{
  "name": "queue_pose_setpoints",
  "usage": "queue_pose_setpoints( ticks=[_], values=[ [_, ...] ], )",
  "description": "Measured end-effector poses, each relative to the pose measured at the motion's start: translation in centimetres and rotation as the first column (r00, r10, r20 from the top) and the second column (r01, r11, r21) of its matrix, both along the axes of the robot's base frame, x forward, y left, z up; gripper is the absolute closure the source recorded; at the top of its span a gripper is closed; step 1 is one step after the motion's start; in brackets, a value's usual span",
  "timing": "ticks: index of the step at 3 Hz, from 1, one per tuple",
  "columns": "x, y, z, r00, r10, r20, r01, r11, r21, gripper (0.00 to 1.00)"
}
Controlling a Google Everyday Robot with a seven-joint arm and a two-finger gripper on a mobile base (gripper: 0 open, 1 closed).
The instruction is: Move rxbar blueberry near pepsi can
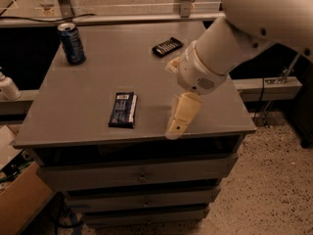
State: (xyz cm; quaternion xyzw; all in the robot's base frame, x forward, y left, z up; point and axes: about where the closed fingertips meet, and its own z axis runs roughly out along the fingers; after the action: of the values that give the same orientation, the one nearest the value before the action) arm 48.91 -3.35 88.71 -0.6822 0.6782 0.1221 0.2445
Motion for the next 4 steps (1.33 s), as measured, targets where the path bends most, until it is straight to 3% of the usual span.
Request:
queue_pose_setpoints(
  ticks=[2, 4],
  values=[
    [1.8, 3.3, -2.5, 0.9993, -0.030, -0.020, 0.032, 0.996, 0.081, 0.00],
    [3.5, 6.8, -4.3, 0.9996, -0.024, -0.013, 0.026, 0.991, 0.130, 0.00]
  ],
)
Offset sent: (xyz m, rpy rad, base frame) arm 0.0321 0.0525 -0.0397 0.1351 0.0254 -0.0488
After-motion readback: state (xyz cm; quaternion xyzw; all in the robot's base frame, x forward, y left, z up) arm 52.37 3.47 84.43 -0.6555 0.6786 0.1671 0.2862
